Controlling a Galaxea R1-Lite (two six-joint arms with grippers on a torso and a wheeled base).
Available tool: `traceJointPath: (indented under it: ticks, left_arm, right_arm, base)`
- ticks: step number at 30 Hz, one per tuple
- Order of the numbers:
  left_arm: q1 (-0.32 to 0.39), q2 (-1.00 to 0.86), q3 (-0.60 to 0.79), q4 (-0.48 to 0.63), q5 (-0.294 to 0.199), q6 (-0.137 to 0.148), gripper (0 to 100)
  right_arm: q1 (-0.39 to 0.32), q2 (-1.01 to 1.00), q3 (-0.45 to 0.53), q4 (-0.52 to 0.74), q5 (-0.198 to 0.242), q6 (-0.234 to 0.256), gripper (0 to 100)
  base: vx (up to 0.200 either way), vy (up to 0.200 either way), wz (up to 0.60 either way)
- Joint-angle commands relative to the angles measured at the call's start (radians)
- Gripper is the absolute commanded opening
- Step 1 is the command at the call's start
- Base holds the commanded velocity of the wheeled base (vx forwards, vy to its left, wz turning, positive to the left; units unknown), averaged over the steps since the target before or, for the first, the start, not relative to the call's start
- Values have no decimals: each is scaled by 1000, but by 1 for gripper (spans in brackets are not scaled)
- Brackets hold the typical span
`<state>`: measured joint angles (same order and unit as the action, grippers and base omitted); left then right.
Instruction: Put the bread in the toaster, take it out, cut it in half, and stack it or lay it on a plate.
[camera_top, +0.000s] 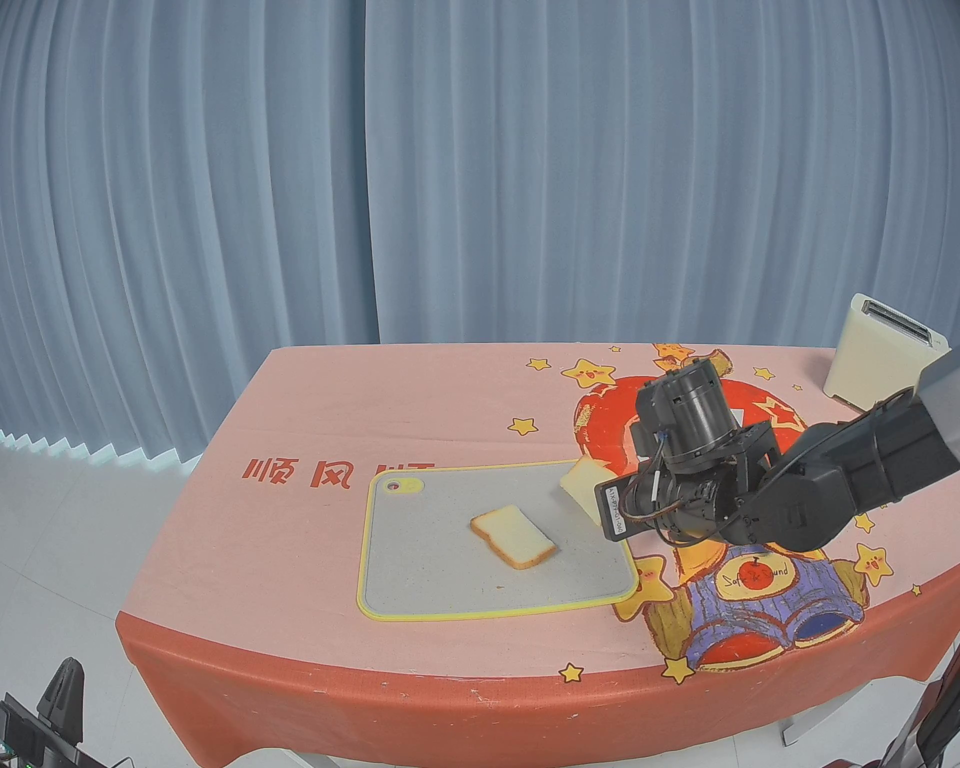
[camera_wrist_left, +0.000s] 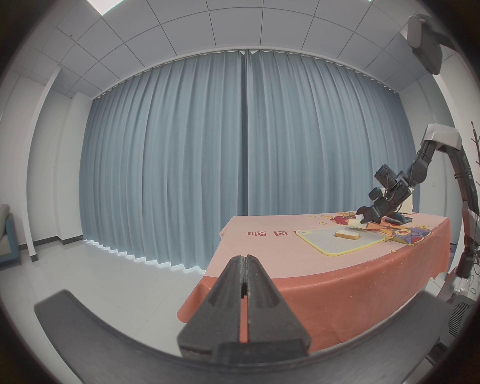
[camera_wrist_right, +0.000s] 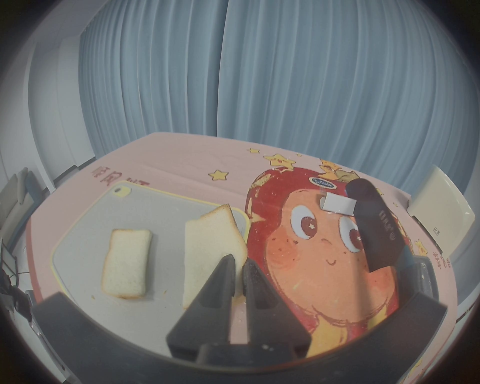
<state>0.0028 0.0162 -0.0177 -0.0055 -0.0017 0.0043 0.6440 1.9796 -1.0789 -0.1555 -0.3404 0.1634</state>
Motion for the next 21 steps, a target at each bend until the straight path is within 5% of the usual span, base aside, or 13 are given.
traceJointPath:
  ticks: [1, 21]
  left_arm:
    - [0, -16, 18, -1, 0, 0, 0]
    - [0, -16, 18, -1, 0, -1, 0]
  right_arm:
    - [0, -85, 17, -2, 3, 2, 0]
    - [6, -383, 215, -21, 6, 11, 0]
  base:
    - [0, 0, 0]
    - [0, 0, 0]
